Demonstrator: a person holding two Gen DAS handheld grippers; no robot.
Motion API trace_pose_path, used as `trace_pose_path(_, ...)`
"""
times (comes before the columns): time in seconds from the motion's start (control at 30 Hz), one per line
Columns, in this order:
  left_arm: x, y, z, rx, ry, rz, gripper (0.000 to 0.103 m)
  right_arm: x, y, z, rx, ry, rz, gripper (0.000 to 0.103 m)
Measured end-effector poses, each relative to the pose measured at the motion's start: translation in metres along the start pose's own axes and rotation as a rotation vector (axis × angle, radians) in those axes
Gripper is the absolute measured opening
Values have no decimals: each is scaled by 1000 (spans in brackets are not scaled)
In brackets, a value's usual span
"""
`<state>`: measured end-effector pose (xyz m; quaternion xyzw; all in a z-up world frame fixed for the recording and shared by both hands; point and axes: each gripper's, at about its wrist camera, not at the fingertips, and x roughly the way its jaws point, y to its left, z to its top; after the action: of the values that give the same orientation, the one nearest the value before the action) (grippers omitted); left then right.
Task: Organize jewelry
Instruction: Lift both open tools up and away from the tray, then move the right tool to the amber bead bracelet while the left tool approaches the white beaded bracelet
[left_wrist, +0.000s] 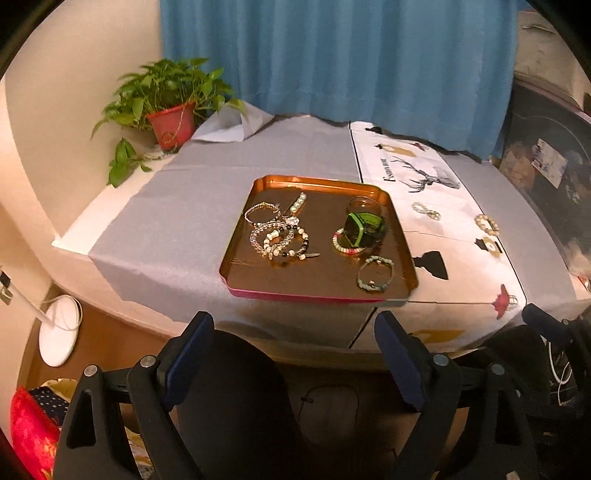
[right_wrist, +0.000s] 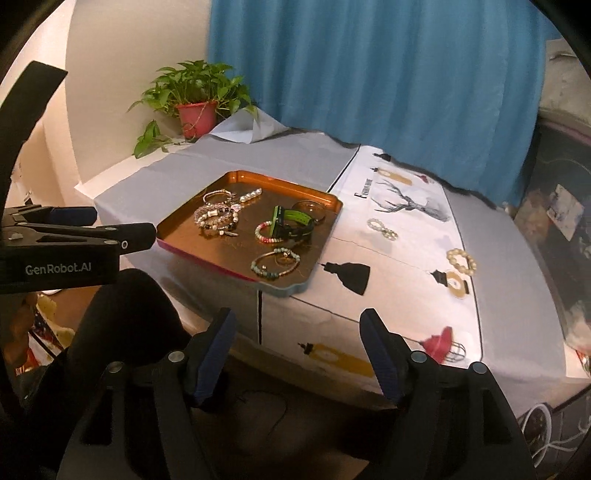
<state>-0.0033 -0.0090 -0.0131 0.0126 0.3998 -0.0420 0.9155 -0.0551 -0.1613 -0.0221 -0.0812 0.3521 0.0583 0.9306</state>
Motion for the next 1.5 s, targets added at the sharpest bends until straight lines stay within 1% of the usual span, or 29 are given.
trace_pose_path(0.13,-18,-7,-7,12,-26,-1,87,-15,-3,-6,11,-19,-8,71)
trace_pose_path(0.4,-33,-19,-12,53,-57,7,88,-29,-6,-10,29,-41,-6,71)
trace_pose_path(0.83,-29,-24,-9,65,-44,5,88,-29,-10,-13,37,-32,-9,71)
trace_pose_path(1.03,-22,-29,-7,76,-30,8,88,-21,-20,-12,60,-24,-20,71)
trace_pose_path(1.27,-9,-47,3,107,-6,-6,88,-10,-55,-16,132,-14,-71,71)
trace_pose_path(1.43,4,-79,25,179,-20,-17,88,1,-97,-23,209,0,-127,71)
trace_pose_path(1.5,12,-95,38,213,-26,-32,88,6,-114,-25,234,4,-150,71)
